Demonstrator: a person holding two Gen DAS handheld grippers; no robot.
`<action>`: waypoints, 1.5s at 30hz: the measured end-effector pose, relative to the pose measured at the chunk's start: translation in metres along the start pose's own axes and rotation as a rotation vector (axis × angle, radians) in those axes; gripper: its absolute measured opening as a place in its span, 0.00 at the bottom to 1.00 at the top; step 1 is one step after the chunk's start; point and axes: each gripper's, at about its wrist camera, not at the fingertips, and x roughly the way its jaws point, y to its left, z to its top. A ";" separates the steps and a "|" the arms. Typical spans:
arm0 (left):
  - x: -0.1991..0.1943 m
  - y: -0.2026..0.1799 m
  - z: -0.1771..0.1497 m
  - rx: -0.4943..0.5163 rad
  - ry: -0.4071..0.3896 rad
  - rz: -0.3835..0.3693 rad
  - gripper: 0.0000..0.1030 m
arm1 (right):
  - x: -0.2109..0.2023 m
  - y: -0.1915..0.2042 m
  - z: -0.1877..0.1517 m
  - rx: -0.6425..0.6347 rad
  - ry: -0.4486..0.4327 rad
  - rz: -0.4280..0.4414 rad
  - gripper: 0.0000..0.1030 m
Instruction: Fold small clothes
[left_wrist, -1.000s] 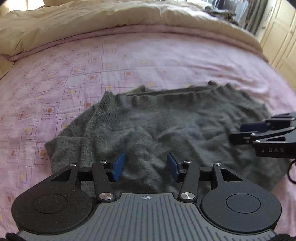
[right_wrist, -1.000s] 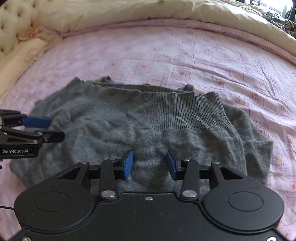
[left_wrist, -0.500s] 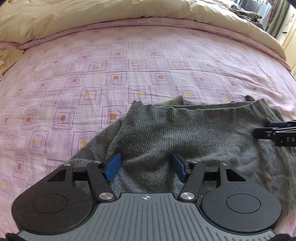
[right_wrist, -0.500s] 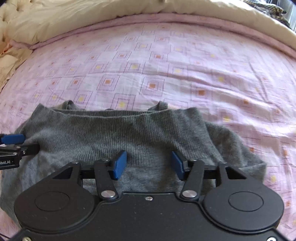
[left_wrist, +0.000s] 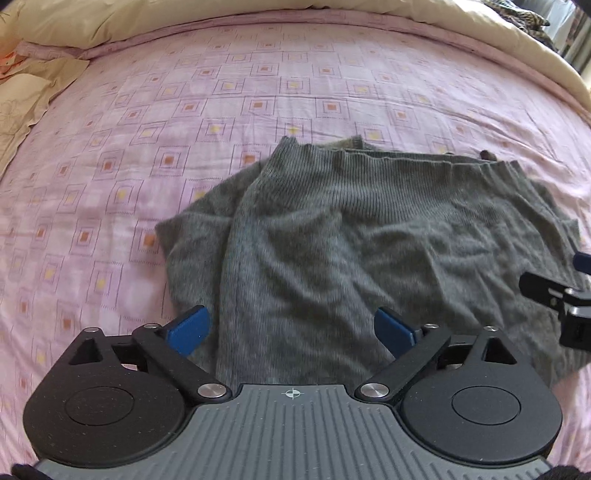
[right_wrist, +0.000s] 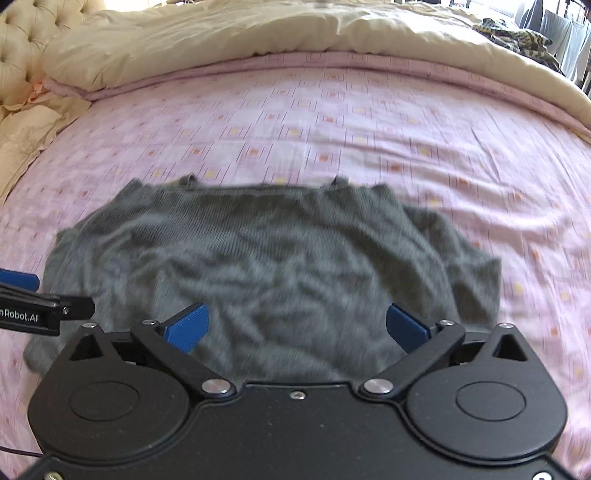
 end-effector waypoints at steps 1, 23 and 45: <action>-0.002 0.000 -0.003 -0.001 0.003 0.007 0.99 | -0.002 0.002 -0.004 0.001 0.005 0.000 0.99; 0.036 0.014 -0.045 -0.073 0.105 -0.011 1.00 | 0.000 -0.057 -0.052 0.194 0.135 -0.099 0.99; 0.023 0.012 -0.060 -0.136 0.037 0.004 1.00 | -0.023 -0.127 -0.117 0.427 0.095 0.090 1.00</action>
